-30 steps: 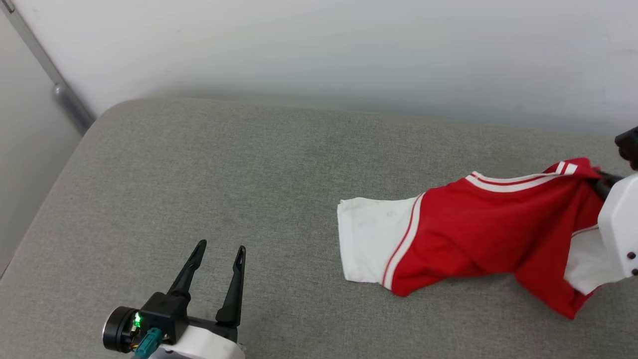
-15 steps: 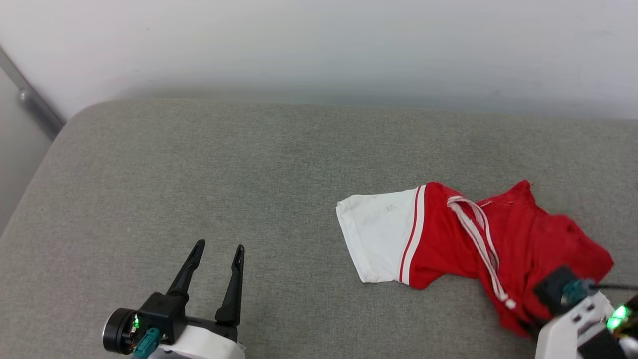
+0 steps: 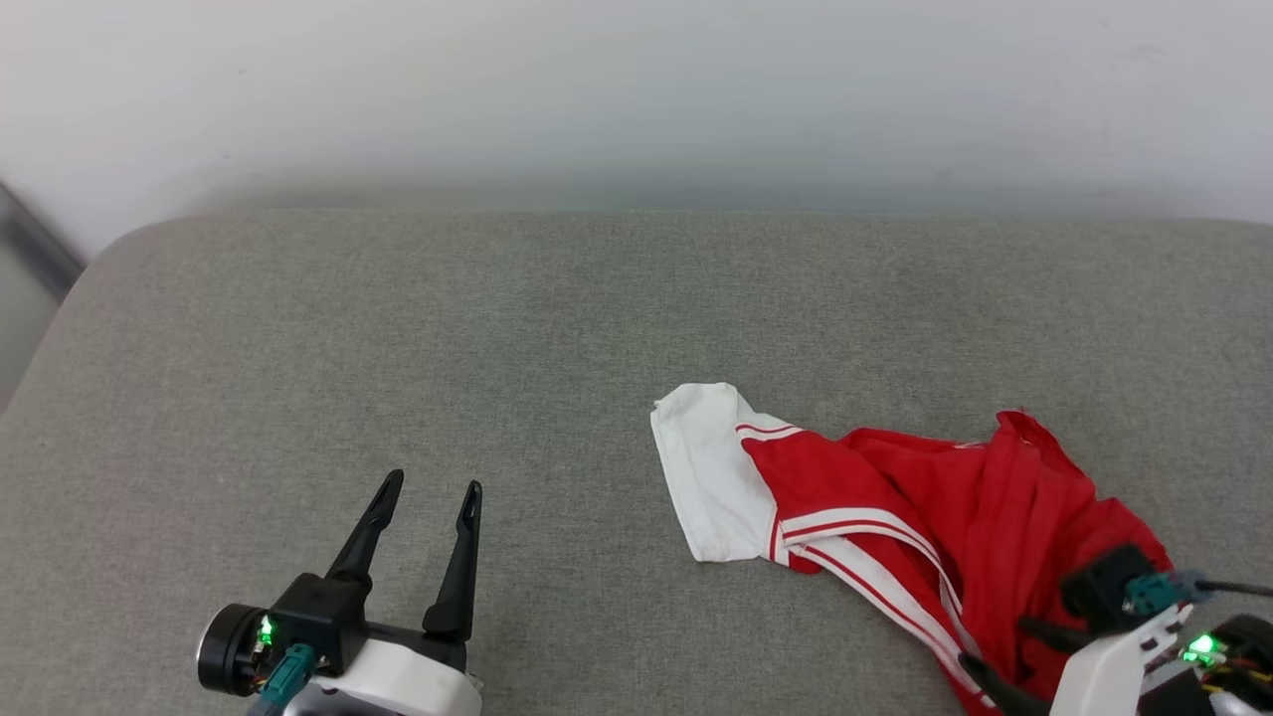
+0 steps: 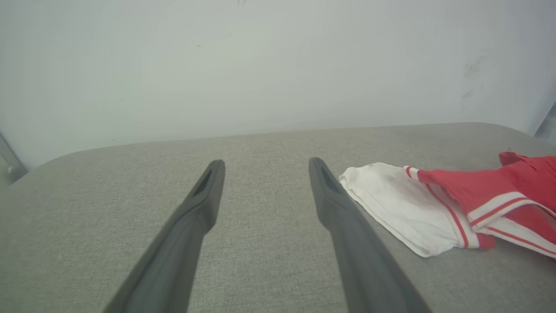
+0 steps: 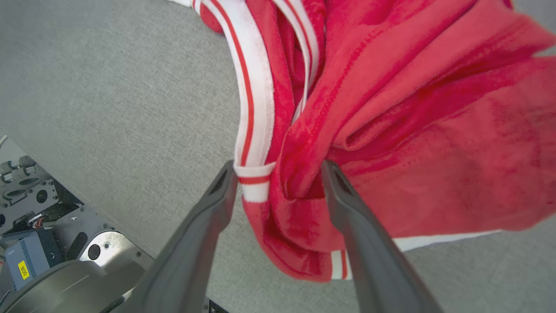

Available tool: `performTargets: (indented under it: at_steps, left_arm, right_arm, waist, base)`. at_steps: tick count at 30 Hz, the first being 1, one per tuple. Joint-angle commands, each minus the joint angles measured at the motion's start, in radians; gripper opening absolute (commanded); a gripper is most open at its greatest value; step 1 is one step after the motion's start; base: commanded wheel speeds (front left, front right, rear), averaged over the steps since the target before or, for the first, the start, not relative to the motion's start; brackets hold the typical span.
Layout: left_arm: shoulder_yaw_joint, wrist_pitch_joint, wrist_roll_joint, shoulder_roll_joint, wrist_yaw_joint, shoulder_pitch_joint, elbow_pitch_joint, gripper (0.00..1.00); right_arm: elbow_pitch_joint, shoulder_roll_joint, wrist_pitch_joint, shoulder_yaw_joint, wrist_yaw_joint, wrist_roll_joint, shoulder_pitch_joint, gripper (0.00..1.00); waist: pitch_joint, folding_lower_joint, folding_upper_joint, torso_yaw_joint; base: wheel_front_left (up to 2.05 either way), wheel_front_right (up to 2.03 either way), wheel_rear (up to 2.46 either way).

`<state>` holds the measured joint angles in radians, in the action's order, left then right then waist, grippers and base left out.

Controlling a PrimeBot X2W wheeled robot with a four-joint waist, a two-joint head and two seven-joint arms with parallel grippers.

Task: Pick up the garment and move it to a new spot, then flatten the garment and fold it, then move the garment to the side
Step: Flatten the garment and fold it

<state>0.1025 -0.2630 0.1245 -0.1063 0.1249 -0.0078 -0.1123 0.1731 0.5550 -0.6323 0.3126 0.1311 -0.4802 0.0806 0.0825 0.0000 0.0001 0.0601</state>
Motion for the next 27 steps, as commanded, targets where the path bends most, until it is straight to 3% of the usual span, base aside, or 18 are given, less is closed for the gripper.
performTargets:
  at_steps: [1, 7, 14, 20, 23, 27]
  left_arm:
    - [-0.001, -0.003, -0.005, -0.003, 0.004, -0.002, 0.001, 1.0]
    - [-0.001, -0.003, -0.008, -0.007, 0.003, -0.011, 0.021, 1.0]
    - [0.034, -0.003, 0.008, 0.002, 0.005, -0.041, 0.04, 1.0]
    - [0.096, -0.001, 0.069, -0.029, 0.005, -0.086, 0.042, 1.0]
    - [0.158, 0.05, 0.12, -0.076, 0.005, -0.151, 0.051, 1.0]
    - [0.255, 0.262, 0.255, -0.152, 0.004, -0.296, 0.052, 1.0]
  right_arm:
    - [0.015, -0.011, 0.007, -0.013, 0.0, -0.013, -0.017, 1.0]
    - [0.135, -0.076, 0.05, -0.183, 0.0, -0.044, -0.072, 1.0]
    - [0.159, -0.259, 0.295, -0.394, 0.0, 0.04, -0.09, 1.0]
    - [0.161, -0.396, 0.483, -0.46, 0.0, 0.112, -0.08, 1.0]
    - [0.156, -0.426, 0.534, -0.486, 0.0, 0.137, -0.089, 1.0]
    - [0.158, -0.439, 0.563, -0.51, 0.0, 0.167, -0.102, 1.0]
  waist:
    - [-0.004, 0.0, -0.0001, -0.008]
    - [-0.014, 0.0, -0.0001, -0.038]
    - [-0.007, 0.0, -0.0001, -0.054]
    - [0.016, 0.0, -0.0001, -0.095]
    - [0.031, 0.0, -0.0001, -0.121]
    - [0.063, 0.0, -0.0001, -0.153]
  base:
    - [0.0, 0.0, 0.0]
    - [0.0, 0.0, 0.0]
    - [0.0, 0.0, 0.0]
    - [0.0, 0.0, 0.0]
    - [0.0, 0.0, 0.0]
    - [0.0, 0.0, 0.0]
